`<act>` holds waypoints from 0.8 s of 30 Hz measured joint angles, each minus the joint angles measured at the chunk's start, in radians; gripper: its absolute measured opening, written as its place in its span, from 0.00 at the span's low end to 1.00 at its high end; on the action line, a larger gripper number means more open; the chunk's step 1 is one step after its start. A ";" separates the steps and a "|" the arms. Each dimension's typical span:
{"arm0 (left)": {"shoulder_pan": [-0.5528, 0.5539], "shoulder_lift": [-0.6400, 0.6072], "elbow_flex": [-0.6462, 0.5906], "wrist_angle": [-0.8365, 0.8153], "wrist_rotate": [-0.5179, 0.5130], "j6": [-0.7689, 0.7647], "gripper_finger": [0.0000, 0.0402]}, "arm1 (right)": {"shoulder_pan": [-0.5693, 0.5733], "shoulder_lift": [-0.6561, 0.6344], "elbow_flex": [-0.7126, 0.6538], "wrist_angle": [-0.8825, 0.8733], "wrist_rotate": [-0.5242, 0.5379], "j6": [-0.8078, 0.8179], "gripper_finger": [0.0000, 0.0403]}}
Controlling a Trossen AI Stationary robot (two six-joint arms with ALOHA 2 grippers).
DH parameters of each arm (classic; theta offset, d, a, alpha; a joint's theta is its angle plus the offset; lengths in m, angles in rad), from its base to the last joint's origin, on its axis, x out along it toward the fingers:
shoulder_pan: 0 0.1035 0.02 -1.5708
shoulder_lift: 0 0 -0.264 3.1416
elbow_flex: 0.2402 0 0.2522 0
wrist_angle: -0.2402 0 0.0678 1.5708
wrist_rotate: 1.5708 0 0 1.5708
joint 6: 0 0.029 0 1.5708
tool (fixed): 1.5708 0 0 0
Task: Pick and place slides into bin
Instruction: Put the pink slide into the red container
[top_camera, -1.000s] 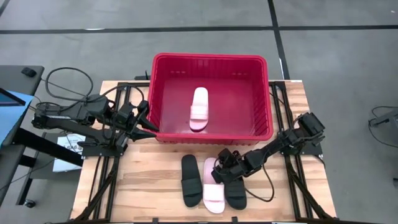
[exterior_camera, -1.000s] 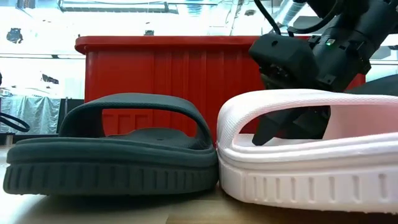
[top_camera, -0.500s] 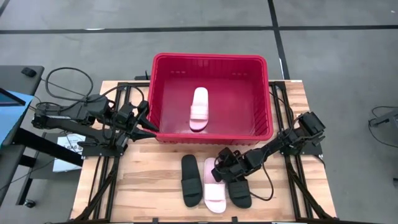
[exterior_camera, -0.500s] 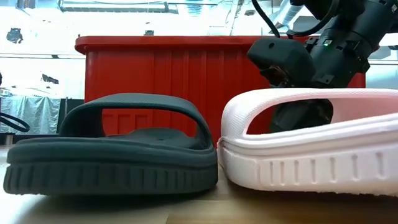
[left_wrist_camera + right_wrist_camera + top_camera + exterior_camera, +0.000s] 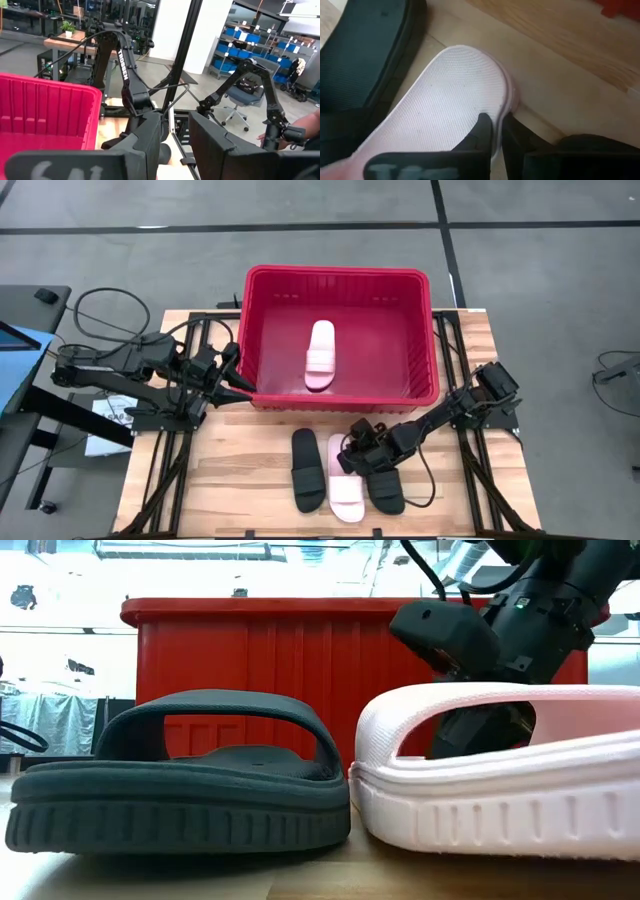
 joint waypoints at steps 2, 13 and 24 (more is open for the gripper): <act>0.000 0.000 0.000 0.001 0.000 0.000 0.23 | 0.000 0.002 0.023 -0.030 -0.001 -0.004 0.01; 0.000 0.000 0.000 0.003 0.000 -0.001 0.23 | 0.002 0.001 0.078 -0.072 0.012 0.001 0.01; 0.000 0.000 0.000 0.003 0.000 -0.019 0.23 | 0.002 -0.002 0.209 -0.319 0.033 -0.004 0.01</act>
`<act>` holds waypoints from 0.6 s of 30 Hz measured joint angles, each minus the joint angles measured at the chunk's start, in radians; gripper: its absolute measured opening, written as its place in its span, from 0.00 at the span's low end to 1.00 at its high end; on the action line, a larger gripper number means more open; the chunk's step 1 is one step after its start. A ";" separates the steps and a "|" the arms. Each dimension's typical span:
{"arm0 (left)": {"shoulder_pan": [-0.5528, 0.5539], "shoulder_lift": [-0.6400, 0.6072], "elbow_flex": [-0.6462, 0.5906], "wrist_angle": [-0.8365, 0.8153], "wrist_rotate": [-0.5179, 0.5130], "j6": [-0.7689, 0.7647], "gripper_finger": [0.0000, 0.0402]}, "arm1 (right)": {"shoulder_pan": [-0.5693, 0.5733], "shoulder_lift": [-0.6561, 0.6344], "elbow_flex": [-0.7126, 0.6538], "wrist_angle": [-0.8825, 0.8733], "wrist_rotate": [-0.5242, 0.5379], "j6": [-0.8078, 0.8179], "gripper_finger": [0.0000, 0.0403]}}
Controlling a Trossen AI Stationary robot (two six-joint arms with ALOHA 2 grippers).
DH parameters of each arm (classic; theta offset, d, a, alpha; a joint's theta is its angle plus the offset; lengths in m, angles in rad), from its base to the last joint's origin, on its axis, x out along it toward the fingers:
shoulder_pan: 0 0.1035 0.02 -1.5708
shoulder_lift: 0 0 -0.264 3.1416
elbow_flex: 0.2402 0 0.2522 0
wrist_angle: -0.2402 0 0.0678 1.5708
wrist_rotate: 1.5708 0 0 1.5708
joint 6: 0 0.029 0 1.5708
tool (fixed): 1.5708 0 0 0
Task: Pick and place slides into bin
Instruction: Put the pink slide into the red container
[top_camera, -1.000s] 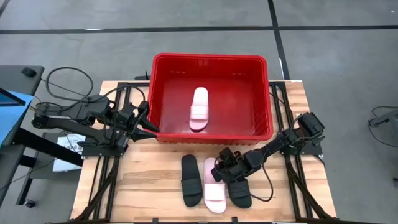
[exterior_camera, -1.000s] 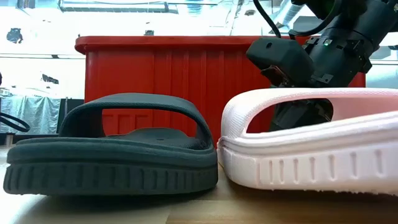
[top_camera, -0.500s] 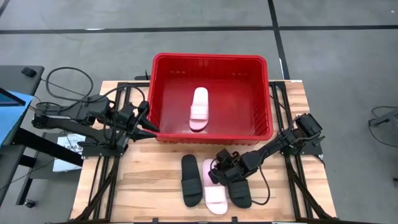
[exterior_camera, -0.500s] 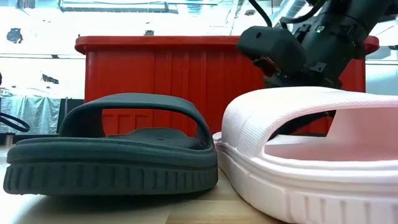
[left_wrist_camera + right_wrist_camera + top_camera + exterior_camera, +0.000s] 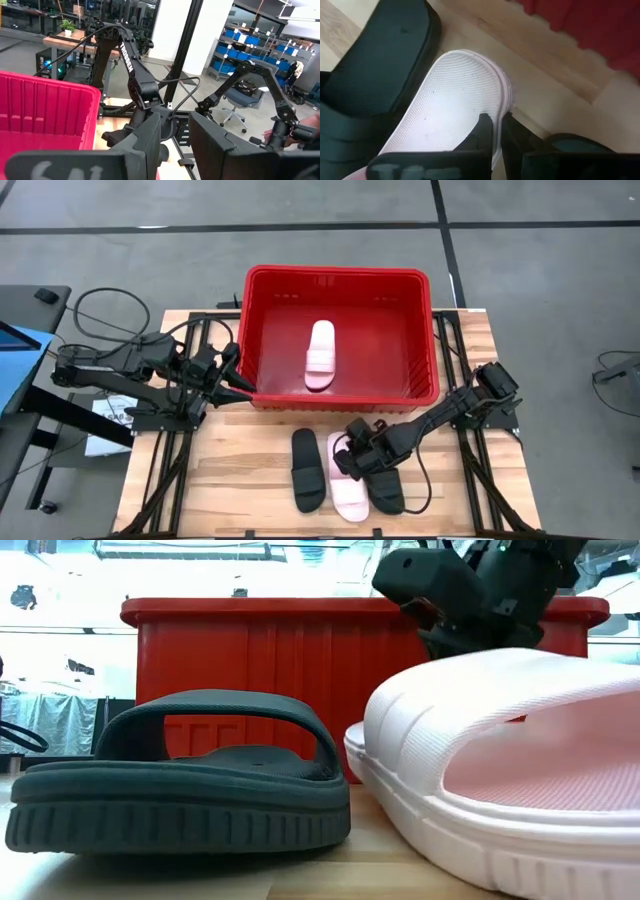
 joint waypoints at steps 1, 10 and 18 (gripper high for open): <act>0.000 0.000 0.000 0.000 0.000 0.000 0.23 | 0.001 0.000 0.015 -0.020 0.000 -0.002 0.01; 0.000 0.000 0.000 0.000 0.000 0.000 0.23 | 0.014 -0.001 0.172 -0.233 0.050 -0.018 0.00; 0.000 0.000 0.000 0.000 0.000 0.000 0.23 | 0.025 -0.002 0.333 -0.416 0.109 -0.052 0.00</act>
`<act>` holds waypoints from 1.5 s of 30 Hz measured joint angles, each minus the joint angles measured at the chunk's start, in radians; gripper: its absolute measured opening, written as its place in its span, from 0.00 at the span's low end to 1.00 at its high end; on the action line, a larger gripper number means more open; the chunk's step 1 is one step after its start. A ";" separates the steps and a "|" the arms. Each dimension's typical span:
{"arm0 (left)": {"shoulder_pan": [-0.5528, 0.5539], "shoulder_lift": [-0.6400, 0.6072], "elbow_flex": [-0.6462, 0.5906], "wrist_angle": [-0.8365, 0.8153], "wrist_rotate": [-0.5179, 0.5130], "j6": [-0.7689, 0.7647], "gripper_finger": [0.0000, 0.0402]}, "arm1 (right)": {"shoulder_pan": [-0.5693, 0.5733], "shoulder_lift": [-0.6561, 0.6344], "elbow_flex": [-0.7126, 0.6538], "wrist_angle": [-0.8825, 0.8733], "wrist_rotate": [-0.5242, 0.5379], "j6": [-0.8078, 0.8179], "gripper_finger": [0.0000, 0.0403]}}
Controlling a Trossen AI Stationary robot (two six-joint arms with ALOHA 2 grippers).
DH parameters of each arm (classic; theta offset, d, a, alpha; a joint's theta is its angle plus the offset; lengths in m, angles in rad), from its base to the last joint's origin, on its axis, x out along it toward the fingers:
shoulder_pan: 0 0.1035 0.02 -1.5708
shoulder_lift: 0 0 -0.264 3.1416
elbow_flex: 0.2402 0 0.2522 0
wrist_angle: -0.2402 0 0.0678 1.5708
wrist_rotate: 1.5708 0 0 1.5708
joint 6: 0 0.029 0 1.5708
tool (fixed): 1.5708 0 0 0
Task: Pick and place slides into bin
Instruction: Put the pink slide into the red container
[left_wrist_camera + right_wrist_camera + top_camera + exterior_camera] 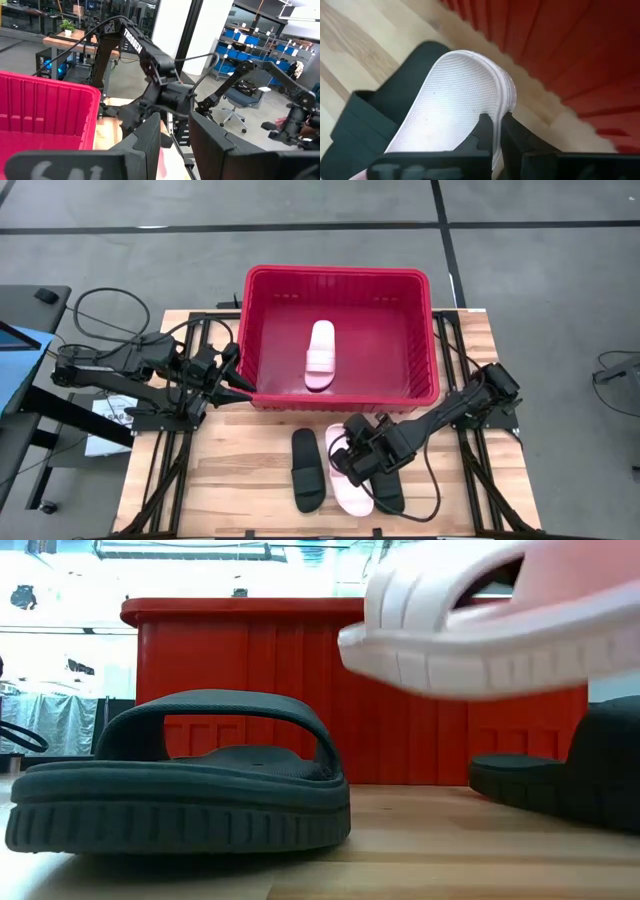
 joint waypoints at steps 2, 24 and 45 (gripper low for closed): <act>0.000 0.000 0.000 0.000 0.001 0.000 0.23 | -0.002 0.000 0.040 -0.051 0.015 -0.008 0.00; 0.000 0.000 0.000 -0.001 0.005 0.017 0.23 | -0.023 -0.001 0.479 -0.308 0.205 -0.184 0.00; 0.000 0.000 0.000 -0.015 -0.054 0.031 0.23 | -0.250 -0.002 0.696 -0.326 0.312 -0.459 0.00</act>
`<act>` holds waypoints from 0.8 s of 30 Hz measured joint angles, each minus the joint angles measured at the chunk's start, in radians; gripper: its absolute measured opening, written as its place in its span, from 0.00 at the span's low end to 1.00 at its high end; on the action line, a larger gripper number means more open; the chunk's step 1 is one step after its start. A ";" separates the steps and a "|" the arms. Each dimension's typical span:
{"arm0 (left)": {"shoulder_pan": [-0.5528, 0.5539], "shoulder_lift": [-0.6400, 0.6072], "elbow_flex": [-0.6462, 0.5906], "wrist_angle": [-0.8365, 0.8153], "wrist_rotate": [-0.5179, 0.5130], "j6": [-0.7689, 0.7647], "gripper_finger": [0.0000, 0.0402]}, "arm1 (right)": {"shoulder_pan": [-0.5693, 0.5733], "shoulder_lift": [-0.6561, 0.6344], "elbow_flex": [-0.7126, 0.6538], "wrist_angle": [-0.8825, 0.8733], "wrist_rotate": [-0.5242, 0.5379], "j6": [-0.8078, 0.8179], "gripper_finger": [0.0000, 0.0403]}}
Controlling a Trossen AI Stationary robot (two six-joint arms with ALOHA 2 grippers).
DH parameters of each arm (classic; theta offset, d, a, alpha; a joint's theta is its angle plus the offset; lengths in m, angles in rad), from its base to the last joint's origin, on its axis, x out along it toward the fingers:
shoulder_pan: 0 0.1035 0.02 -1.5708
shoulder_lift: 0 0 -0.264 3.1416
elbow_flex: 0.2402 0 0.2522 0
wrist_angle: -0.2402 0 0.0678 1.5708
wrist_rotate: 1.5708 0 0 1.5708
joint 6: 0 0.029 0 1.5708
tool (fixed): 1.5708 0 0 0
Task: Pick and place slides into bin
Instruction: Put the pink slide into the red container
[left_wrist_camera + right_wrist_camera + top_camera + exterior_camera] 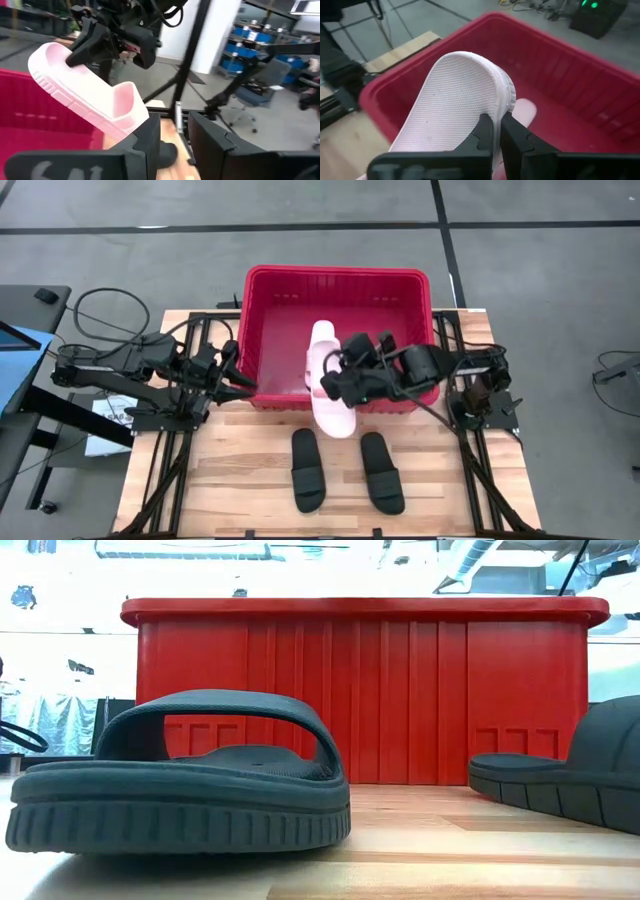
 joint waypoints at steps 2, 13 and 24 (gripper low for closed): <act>0.000 0.000 0.000 0.000 -0.048 0.036 0.23 | -0.023 0.000 0.007 0.001 -0.004 -0.030 0.00; 0.068 0.053 0.023 0.071 -0.234 0.105 0.23 | -0.131 0.000 0.038 0.045 -0.050 -0.257 0.00; 0.087 0.264 0.249 -0.110 -0.317 0.337 0.23 | -0.269 0.000 0.039 0.182 -0.156 -0.400 0.00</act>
